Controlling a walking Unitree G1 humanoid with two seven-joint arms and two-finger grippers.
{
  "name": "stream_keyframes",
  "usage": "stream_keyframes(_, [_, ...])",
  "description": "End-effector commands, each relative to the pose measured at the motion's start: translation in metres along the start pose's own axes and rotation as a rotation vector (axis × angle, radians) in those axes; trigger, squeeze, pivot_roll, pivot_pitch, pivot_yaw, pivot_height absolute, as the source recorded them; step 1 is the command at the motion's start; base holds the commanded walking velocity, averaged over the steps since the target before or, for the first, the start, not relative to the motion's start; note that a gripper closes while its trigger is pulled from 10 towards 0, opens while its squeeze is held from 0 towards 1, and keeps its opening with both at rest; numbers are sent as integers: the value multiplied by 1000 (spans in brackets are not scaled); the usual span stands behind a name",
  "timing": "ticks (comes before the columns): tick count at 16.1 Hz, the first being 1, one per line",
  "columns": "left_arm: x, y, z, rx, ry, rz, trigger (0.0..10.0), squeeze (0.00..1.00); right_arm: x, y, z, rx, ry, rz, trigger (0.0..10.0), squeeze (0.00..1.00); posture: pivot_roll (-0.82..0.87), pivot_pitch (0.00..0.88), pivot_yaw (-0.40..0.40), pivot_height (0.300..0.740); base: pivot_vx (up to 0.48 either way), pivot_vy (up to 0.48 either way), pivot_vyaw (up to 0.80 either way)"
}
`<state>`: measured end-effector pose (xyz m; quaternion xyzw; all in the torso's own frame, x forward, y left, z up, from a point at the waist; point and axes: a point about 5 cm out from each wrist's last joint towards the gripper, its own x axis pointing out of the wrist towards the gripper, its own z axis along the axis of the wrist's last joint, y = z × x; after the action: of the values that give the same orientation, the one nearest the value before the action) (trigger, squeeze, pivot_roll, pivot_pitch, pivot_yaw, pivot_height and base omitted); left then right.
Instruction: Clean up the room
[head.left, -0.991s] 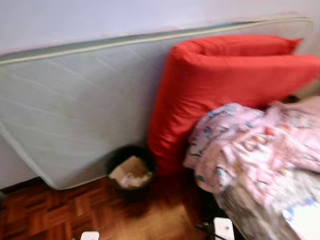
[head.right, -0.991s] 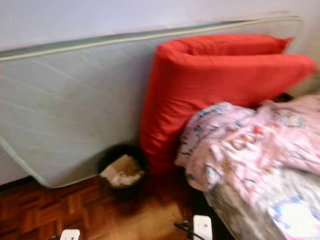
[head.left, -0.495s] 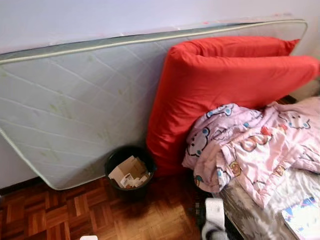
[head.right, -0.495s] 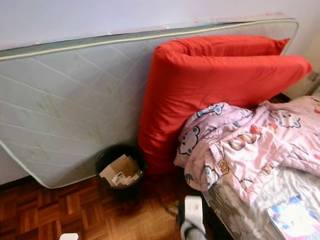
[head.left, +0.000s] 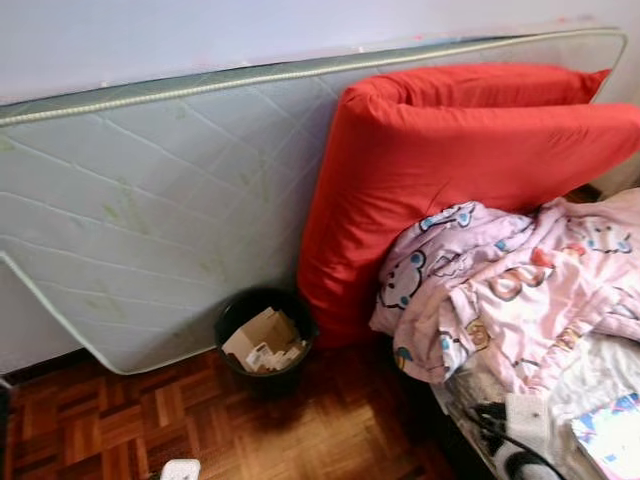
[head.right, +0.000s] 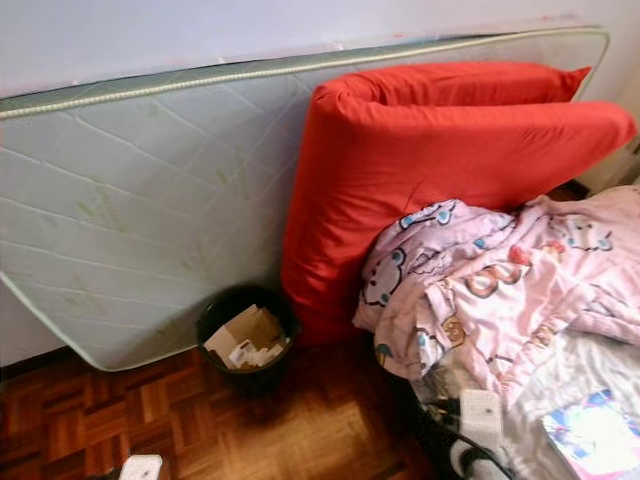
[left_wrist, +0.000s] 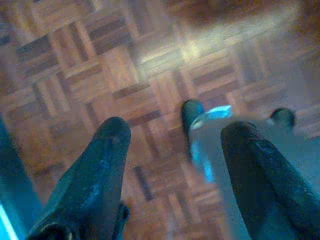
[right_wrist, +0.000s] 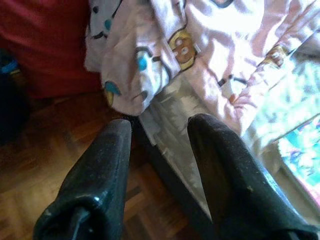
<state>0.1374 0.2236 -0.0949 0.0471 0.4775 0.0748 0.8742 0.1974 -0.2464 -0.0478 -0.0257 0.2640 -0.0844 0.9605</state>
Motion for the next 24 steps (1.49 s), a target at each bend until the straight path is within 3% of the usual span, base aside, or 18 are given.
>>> stream_keyframes(1, [-1,1,-7,15,26,-1,10000,0,-2,-3,4,21,-52,6,10000,0,-99,37,-71,740,0,0,0])
stream_keyframes(3, [-2,2,-8,14,26,1,10000,0,-12,9,-7,65,-71,57,10000,0,-100,38,-71,740,0,0,0])
stream_keyframes(5, [-2,2,-10,21,31,-3,10000,0,-24,15,-39,59,97,61,10000,0,-107,40,-66,740,0,0,0])
stream_keyframes(7, [-3,1,-11,23,30,-7,10000,0,-39,7,-69,10,294,26,10000,0,-98,40,-64,740,0,0,0])
stream_keyframes(9, [-3,2,-11,25,28,-6,10000,0,-51,-8,-85,30,405,-44,10000,0,-82,42,-62,740,0,0,0])
stream_keyframes(12, [-3,4,-11,30,39,1,10000,0,-51,-11,-87,79,452,-50,10000,0,-93,44,-53,740,0,0,0])
stream_keyframes(16, [-1,7,-6,15,28,-2,10000,0,-42,3,-80,97,435,1,10000,0,-82,49,-47,740,0,0,0])
stream_keyframes(24, [-1,10,-4,24,24,-11,10000,0,-40,38,-82,116,453,32,10000,0,-93,57,-31,740,0,0,0])
